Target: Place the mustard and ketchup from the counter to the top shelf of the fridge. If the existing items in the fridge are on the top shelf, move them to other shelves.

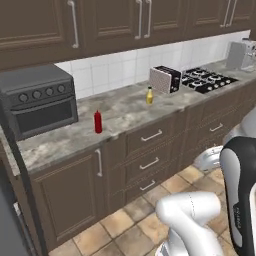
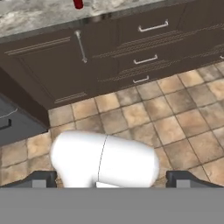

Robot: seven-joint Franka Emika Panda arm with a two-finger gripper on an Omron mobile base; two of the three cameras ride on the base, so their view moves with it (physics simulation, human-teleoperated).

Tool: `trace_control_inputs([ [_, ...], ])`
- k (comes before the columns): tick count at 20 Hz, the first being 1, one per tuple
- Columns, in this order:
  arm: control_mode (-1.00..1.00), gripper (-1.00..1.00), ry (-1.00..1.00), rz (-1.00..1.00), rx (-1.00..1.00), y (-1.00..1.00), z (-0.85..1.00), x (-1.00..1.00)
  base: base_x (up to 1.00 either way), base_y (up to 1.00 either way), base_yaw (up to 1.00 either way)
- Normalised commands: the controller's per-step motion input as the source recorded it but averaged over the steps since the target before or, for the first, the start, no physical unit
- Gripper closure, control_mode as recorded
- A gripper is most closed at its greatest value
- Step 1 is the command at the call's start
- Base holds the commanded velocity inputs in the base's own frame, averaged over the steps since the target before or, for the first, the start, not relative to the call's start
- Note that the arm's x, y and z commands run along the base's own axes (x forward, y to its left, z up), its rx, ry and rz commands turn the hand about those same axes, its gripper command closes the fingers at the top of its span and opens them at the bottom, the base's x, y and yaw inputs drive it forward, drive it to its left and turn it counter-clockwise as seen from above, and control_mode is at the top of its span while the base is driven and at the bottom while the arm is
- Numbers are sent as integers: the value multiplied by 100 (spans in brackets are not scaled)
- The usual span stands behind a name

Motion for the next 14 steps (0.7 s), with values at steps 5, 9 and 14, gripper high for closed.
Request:
trace_control_inputs([
  [5, 100, -100, 0, 0, 0, 0, 0, 0, 100, 0, 16],
  [9, 100, -100, 0, 0, 0, 0, 0, 0, 100, -1, 22],
  [14, 100, -100, 0, 0, 0, 0, 0, 0, 96, -42, 34],
])
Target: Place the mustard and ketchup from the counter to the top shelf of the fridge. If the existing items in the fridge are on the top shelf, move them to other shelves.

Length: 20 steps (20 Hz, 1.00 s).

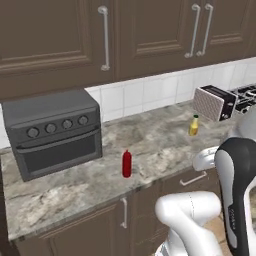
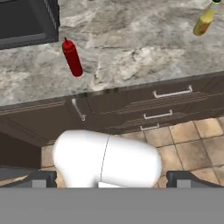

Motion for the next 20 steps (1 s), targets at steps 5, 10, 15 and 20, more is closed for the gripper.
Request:
trace_control_inputs([
  [5, 100, -100, 0, 0, 0, 0, 0, 0, 19, -70, 47],
  [10, 100, -100, 0, 0, 0, 0, 0, 0, -2, 0, 0],
  [15, 100, -100, 0, 0, 0, 0, 0, 0, -3, 0, 1],
  [20, -100, -100, 0, 18, 0, 0, 0, 30, 5, 3, 6],
])
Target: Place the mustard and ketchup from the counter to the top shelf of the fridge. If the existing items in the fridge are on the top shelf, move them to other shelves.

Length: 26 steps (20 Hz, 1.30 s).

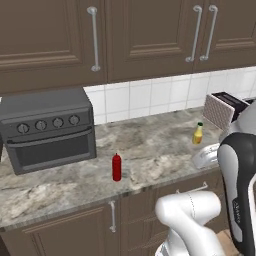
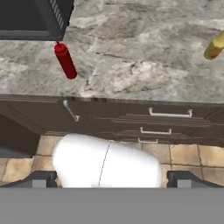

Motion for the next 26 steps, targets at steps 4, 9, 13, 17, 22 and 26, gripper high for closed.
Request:
trace_control_inputs([
  [4, -100, -100, 0, 46, 3, 1, -7, 73, 0, 0, 0],
  [9, -100, -100, 2, 50, 4, 5, -18, 92, 0, 0, 0],
  [13, -100, -100, 1, 48, 12, 1, -36, 57, 0, 0, 0],
  [17, -100, -100, 0, 43, 26, 13, -48, 62, 0, 0, 0],
  [22, -100, -100, 0, 37, 33, 30, -51, 45, 0, 0, 0],
  [26, -100, -100, 0, 26, 34, 54, -49, 24, 0, 0, 0],
])
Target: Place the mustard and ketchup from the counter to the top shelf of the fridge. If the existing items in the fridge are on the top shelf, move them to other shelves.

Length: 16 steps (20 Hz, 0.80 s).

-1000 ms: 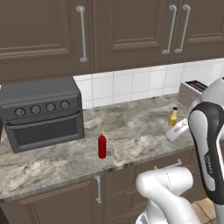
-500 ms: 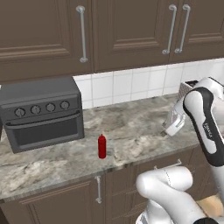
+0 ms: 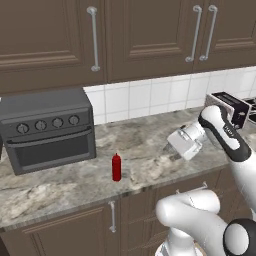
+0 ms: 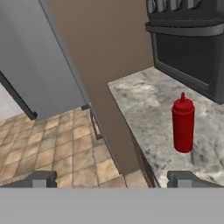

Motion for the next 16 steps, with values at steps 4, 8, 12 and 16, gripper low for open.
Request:
trace_control_inputs([
  [4, -100, -100, 0, 7, 23, 73, -34, 6, 0, 0, 0],
  [8, -100, -100, 0, 0, 6, 78, -14, 1, 0, 0, 0],
  [12, -100, -100, 0, 0, 0, 57, 0, 8, 0, 0, 0],
  [16, -100, -100, -2, 0, 0, 31, -4, 6, 0, 0, 0],
])
